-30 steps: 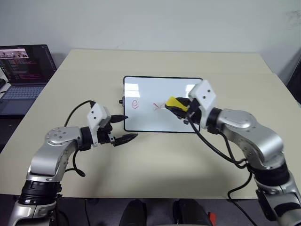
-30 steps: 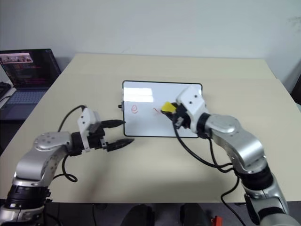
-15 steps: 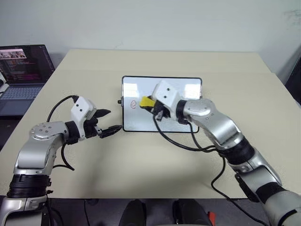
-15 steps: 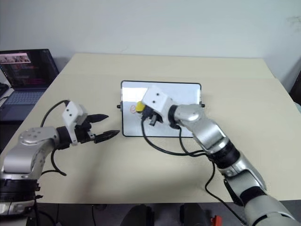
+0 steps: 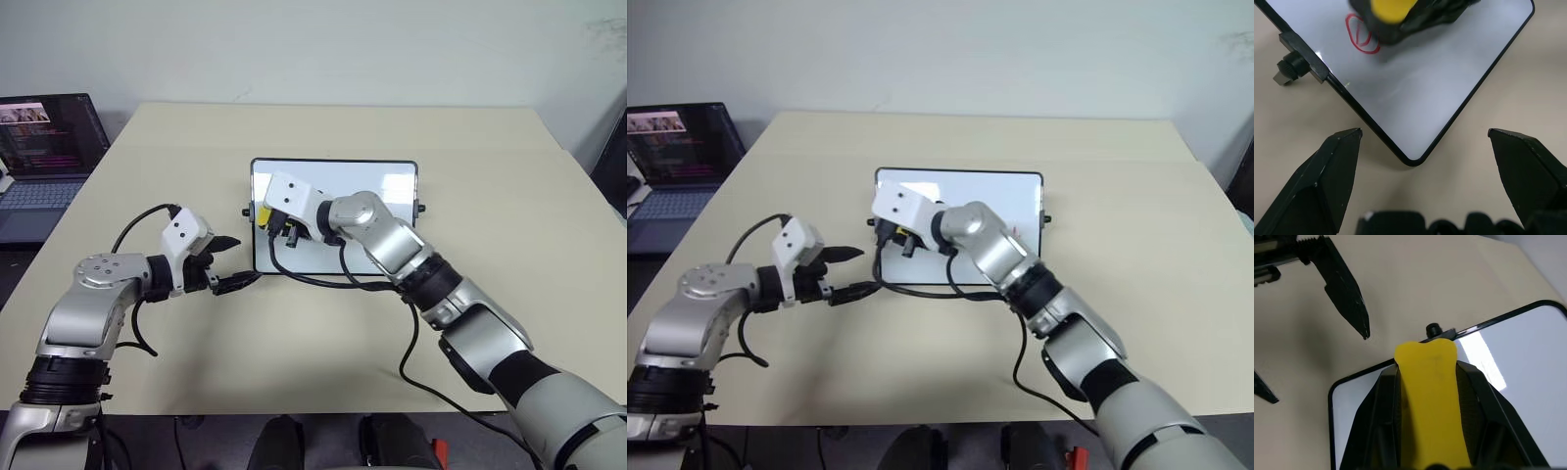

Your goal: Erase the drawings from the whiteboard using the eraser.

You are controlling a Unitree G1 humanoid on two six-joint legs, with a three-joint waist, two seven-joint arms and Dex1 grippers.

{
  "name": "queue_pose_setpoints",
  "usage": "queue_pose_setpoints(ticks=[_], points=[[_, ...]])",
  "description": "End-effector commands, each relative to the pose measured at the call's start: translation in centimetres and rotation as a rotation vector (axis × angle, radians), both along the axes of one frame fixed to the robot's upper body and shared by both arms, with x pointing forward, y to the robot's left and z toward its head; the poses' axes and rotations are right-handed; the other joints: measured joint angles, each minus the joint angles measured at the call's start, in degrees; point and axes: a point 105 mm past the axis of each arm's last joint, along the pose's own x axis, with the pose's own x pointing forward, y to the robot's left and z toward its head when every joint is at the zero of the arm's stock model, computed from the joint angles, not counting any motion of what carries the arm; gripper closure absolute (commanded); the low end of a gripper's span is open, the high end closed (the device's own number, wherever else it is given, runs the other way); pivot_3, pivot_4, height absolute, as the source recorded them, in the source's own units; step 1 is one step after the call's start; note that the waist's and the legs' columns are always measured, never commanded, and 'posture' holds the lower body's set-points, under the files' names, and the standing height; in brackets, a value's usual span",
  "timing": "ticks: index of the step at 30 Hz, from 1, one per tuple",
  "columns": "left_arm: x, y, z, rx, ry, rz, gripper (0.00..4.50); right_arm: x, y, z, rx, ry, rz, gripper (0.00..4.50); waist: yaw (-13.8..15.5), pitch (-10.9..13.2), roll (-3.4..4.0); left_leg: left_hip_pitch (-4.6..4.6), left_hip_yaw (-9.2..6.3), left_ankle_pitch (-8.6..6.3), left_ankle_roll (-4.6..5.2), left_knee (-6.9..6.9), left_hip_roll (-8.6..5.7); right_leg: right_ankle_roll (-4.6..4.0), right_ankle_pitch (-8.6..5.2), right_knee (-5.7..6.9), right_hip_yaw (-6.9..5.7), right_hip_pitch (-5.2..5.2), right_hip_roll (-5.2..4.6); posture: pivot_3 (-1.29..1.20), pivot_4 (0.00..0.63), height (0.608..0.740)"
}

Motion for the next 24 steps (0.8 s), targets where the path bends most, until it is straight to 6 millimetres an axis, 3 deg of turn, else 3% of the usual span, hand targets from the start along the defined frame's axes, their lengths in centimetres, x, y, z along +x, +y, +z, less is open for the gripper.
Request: queue_pose_setpoints(ticks=[1,5,12,19,24], points=[[-0.4,-0.6,0.5,0.010,-0.029,-0.034,0.00,0.5,0.5,1.2,-0.007,-0.053,0.018,3.30,0.0,0.0,0.00,0.00,0.01,0.00,0.00,0.00,-0.01,0.00,0.00,0.00,0.00,0.00,-0.01,0.00,0.150,0.740],[-0.5,-0.9,0.4,0.006,-0.029,-0.041,0.00,1.3,0.7,1.6,0.000,-0.068,-0.005,3.30,0.0,0.0,0.01,-0.01,0.02,0.00,0.00,0.00,0.00,0.00,0.00,0.01,0.01,-0.02,-0.02,0.00,0.150,0.740],[-0.6,-1.2,0.1,-0.001,-0.028,-0.052,0.00,2.8,-0.5,1.2,-0.032,-0.071,-0.049,3.31,0.0,0.0,0.01,-0.05,0.05,0.00,0.00,-0.01,0.00,0.00,0.00,0.03,0.03,-0.08,-0.03,0.00,0.150,0.740],[-0.5,-1.6,0.1,-0.007,-0.028,-0.064,0.00,2.0,-0.9,-1.7,-0.161,-0.045,0.008,3.31,0.0,0.0,0.01,-0.03,0.05,0.00,0.00,0.00,0.00,-0.01,0.00,0.07,0.03,-0.07,-0.03,0.00,0.150,0.740],[-0.4,-1.7,0.0,-0.008,-0.027,-0.074,0.00,2.3,-1.2,-1.3,-0.143,-0.041,-0.010,3.31,0.0,0.0,0.01,-0.02,0.03,0.00,0.00,0.02,0.00,-0.01,0.01,0.11,0.03,-0.07,-0.03,0.00,0.150,0.740]])
